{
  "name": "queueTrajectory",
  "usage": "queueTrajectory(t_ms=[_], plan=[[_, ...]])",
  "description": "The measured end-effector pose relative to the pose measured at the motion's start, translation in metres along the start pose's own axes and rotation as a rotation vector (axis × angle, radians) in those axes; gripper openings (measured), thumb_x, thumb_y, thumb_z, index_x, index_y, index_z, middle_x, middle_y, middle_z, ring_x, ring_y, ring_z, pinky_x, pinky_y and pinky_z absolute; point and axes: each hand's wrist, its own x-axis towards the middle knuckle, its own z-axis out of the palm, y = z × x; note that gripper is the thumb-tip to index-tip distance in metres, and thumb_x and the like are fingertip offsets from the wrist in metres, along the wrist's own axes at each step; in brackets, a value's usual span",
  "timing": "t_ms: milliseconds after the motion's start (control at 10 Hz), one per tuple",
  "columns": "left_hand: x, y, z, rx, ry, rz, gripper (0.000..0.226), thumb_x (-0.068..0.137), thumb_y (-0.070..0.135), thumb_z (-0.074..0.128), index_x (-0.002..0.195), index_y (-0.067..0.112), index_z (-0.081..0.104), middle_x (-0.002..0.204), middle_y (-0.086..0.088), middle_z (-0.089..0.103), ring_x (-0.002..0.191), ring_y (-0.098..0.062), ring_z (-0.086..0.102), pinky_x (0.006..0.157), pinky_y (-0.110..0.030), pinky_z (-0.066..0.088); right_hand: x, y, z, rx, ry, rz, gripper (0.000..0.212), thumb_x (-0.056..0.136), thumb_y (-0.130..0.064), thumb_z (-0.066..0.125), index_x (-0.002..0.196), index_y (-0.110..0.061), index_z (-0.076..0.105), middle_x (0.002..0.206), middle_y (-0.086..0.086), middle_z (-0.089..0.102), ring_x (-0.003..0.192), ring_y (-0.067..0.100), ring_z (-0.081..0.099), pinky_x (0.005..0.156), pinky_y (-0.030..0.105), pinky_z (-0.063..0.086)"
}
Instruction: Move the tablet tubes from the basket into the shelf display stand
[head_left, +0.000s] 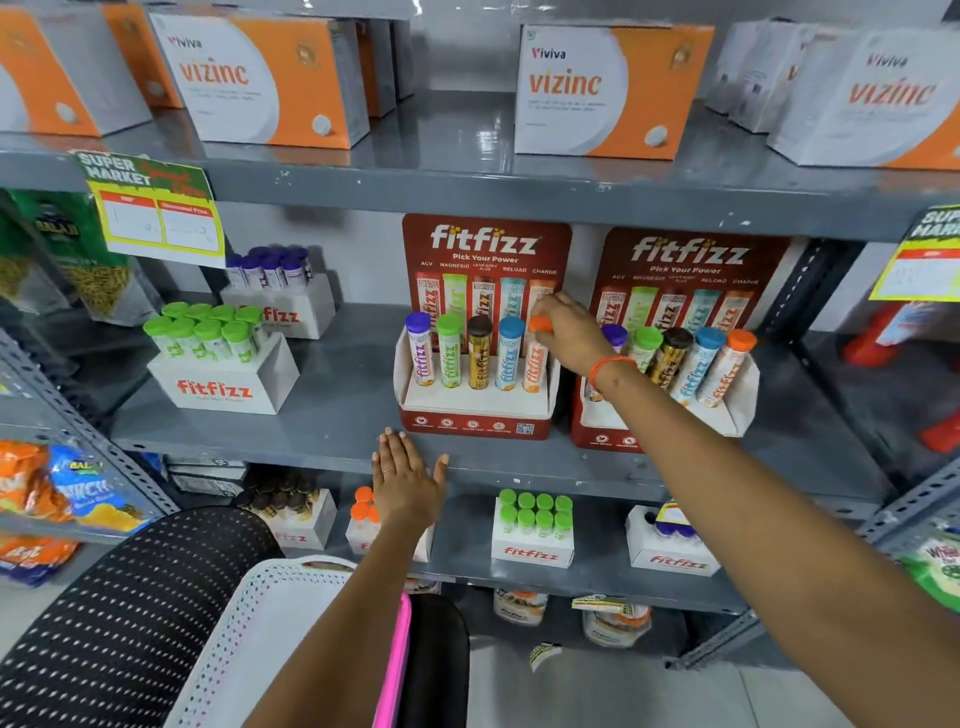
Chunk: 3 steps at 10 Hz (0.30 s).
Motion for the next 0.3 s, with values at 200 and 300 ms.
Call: queueTrajectory(t_ms=[200,300], plan=[[-0.002,0.001,-0.006,0.016,-0.033,-0.006,0.079,0.095,0.058,0.01,0.147,0.002,-0.009,0.157,-0.017,-0.009,0.144,-0.029,-0.008,0.116,-0.039,-0.003,-0.008,-0.005,0.002,0.073,-0.026,-0.013,0.057,0.084,0.004,0.048,0.136,-0.012,0.029,0.124,0.024,0.056,0.112,0.04,0.054,0.097,0.048,0.047],[0.005,0.005,-0.021,-0.009,-0.104,-0.022,0.082,0.094,0.059,0.016,0.146,-0.001,-0.005,0.157,-0.02,-0.005,0.144,-0.032,-0.003,0.118,-0.042,0.003,-0.011,-0.006,0.002,0.049,-0.018,0.003,0.069,0.086,-0.003,0.053,0.143,-0.014,0.015,0.135,0.026,0.046,0.122,0.042,0.045,0.103,0.05,0.043]])
